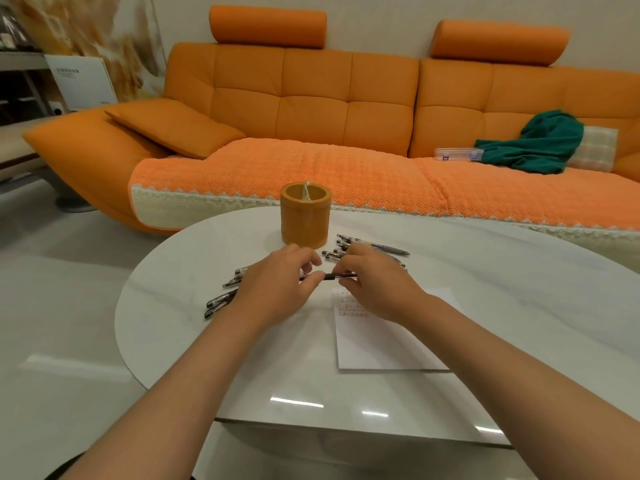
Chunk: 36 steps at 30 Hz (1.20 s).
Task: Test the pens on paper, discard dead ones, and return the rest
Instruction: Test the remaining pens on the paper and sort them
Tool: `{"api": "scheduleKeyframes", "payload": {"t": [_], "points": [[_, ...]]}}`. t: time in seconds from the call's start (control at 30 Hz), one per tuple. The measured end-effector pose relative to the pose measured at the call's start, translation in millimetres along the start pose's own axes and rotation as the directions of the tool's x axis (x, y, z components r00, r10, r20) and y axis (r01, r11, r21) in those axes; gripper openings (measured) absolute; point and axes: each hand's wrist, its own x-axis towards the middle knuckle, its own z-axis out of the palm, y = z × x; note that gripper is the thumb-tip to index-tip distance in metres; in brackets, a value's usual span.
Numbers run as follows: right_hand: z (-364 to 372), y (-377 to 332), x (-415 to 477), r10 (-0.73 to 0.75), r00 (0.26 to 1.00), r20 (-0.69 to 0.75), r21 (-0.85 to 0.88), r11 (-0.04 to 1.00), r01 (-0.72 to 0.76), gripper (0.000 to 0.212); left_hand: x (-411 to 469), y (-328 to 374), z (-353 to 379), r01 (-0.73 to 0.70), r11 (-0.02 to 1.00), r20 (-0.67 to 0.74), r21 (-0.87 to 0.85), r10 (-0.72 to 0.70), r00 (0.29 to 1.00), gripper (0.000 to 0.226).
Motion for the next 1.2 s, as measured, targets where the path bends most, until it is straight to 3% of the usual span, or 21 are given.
{"api": "scheduleKeyframes", "payload": {"t": [0.13, 0.4, 0.7, 0.87, 1.2], "points": [[-9.2, 15.8, -18.4, 0.058, 0.998, 0.003, -0.029, 0.998, -0.058, 0.015, 2.0, 8.5, 2.6, 0.068, 0.997, 0.069, -0.032, -0.065, 0.995, 0.013], [-16.9, 36.8, -43.9, 0.156, 0.985, 0.068, -0.053, 0.987, -0.152, 0.034, 5.8, 33.5, 20.1, 0.041, 0.991, 0.181, -0.128, -0.018, 0.983, 0.008], [-18.3, 53.1, -40.8, 0.070, 0.988, 0.136, 0.123, 0.989, -0.087, 0.023, 17.8, 52.2, 38.5, -0.016, 0.940, 0.101, -0.339, 0.053, 0.993, 0.005], [-16.1, 56.4, -38.6, 0.034, 0.988, 0.148, 0.044, 0.998, -0.041, 0.024, 22.7, 49.9, 42.8, -0.024, 0.939, 0.143, -0.343, 0.077, 0.987, 0.003], [-5.1, 58.3, -38.6, -0.011, 0.999, 0.031, -0.091, 0.996, 0.013, 0.029, 26.8, 45.0, 42.3, 0.007, 0.950, 0.190, -0.313, 0.056, 0.980, 0.005]]}}
